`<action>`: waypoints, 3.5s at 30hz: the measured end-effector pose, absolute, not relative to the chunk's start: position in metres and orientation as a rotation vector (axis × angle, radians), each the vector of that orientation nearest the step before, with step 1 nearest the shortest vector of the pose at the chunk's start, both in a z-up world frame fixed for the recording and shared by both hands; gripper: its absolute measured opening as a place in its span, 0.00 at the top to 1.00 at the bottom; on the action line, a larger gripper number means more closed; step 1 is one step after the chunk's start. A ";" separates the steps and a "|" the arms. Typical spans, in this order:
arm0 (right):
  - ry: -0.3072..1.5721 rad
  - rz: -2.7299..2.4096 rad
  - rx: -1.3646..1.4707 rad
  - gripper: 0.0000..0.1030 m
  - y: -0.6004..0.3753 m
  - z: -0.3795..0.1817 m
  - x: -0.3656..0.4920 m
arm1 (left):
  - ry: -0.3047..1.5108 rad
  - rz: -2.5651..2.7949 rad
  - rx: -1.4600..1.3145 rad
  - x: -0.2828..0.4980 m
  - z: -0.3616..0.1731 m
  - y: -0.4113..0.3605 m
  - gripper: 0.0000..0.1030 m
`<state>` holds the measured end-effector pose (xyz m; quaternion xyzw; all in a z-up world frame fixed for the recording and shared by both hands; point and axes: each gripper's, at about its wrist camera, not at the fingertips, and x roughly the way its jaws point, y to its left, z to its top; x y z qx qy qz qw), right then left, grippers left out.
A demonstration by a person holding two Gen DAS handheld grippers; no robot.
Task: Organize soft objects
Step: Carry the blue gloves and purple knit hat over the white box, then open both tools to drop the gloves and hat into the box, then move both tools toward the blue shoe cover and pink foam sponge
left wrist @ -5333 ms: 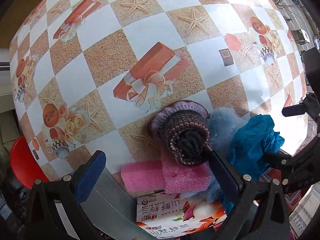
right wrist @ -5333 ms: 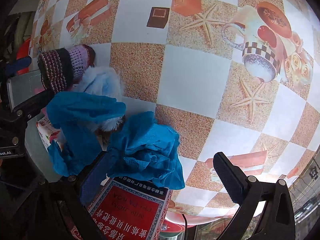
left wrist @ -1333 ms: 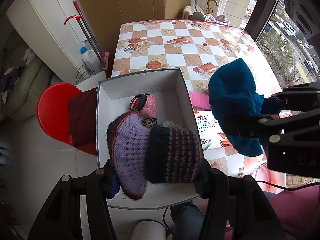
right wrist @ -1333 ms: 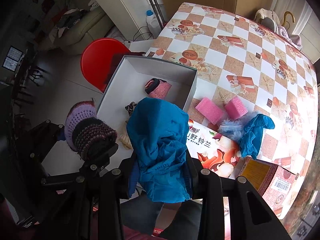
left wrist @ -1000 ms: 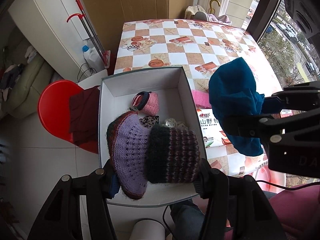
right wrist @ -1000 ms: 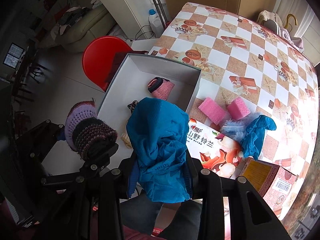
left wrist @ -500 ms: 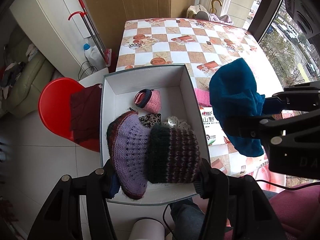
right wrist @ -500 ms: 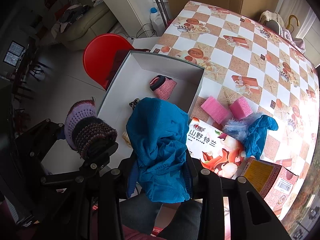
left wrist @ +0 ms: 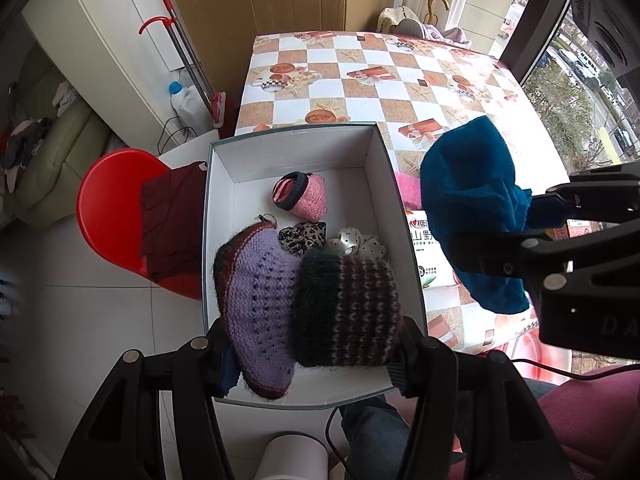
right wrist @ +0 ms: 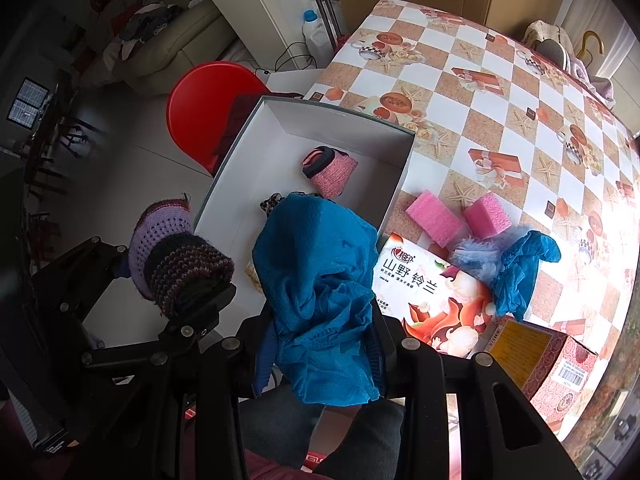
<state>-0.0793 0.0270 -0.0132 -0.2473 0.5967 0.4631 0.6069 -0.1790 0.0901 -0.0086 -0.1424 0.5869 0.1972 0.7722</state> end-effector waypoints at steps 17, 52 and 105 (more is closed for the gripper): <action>1.410 1.082 -0.600 0.62 0.034 -0.024 -0.084 | 1.307 0.429 -0.330 -0.182 -0.017 0.092 0.40; 1.420 1.097 -0.624 0.62 0.042 -0.034 -0.089 | 1.331 0.437 -0.340 -0.186 -0.024 0.093 0.40; 1.649 0.655 -0.398 0.01 -0.096 -0.061 0.166 | 1.444 0.175 -0.205 0.014 -0.059 0.059 0.00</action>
